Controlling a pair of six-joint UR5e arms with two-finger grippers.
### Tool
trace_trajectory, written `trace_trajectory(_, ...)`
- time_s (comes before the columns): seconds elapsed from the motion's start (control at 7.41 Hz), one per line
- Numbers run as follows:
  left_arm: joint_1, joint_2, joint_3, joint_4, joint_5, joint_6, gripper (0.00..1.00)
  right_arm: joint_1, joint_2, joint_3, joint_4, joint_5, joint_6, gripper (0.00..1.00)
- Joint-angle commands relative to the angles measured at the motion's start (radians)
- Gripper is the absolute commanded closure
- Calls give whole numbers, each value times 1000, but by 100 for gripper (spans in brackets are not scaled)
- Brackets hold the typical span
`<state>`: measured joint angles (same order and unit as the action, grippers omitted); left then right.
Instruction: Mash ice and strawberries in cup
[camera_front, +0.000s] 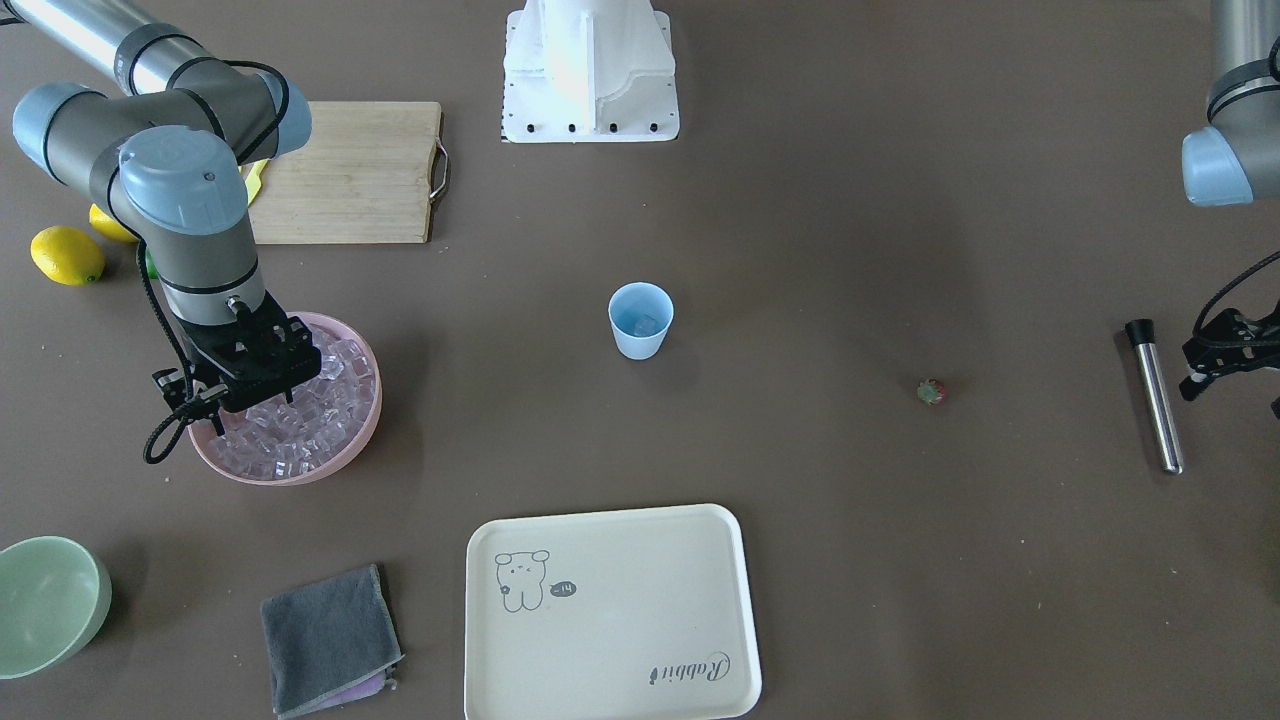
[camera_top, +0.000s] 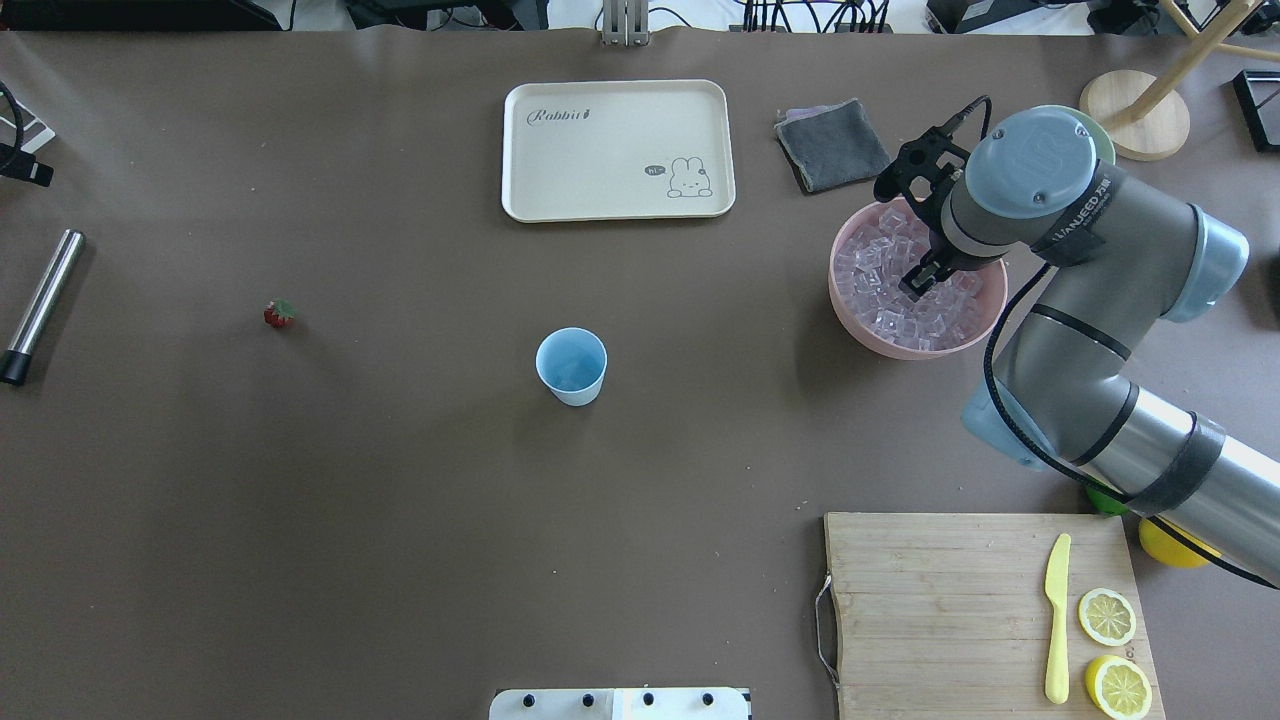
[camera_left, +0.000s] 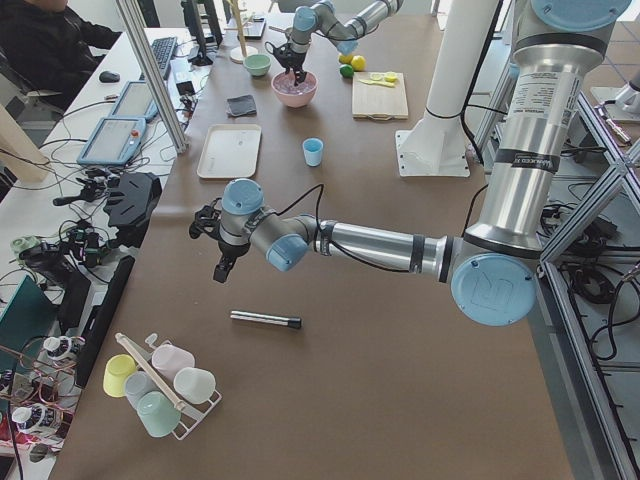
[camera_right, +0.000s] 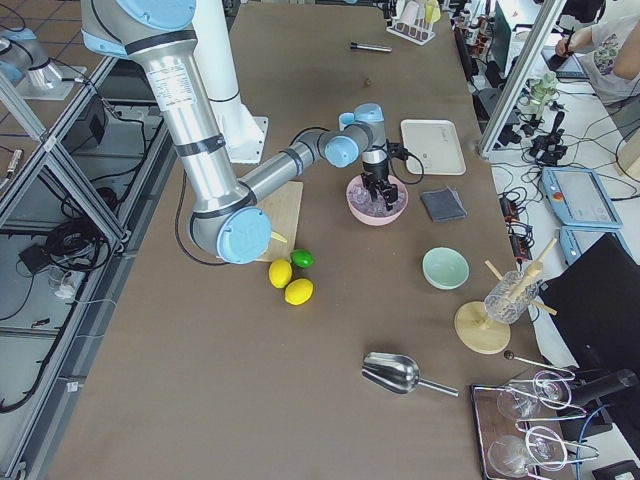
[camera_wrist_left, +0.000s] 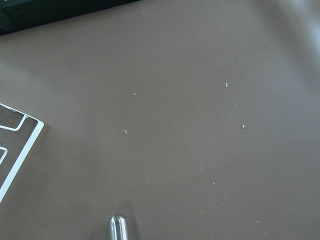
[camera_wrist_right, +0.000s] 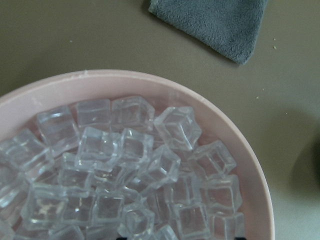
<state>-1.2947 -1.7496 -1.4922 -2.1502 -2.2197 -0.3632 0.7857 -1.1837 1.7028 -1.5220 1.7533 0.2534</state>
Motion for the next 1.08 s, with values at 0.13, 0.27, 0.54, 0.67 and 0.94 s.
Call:
trace_trajectory(0.13,0,1,6,-14,-1,0,3,-2,9,-22,0,20,26,25)
trace_trajectory(0.27,0,2,6,-16,-2,0,3,-3,3,-22,2,29,38,26)
trace_trajectory(0.54,0,4,3,-14,-2,0,3,-16,4,-11,2,29,53,27)
trace_trajectory(0.67,0,2,6,-16,-2,0,3,-19,-4,-15,2,28,53,37)
trace_trajectory(0.94,0,2,9,-16,0,0,3,-19,-5,-22,2,25,49,45)
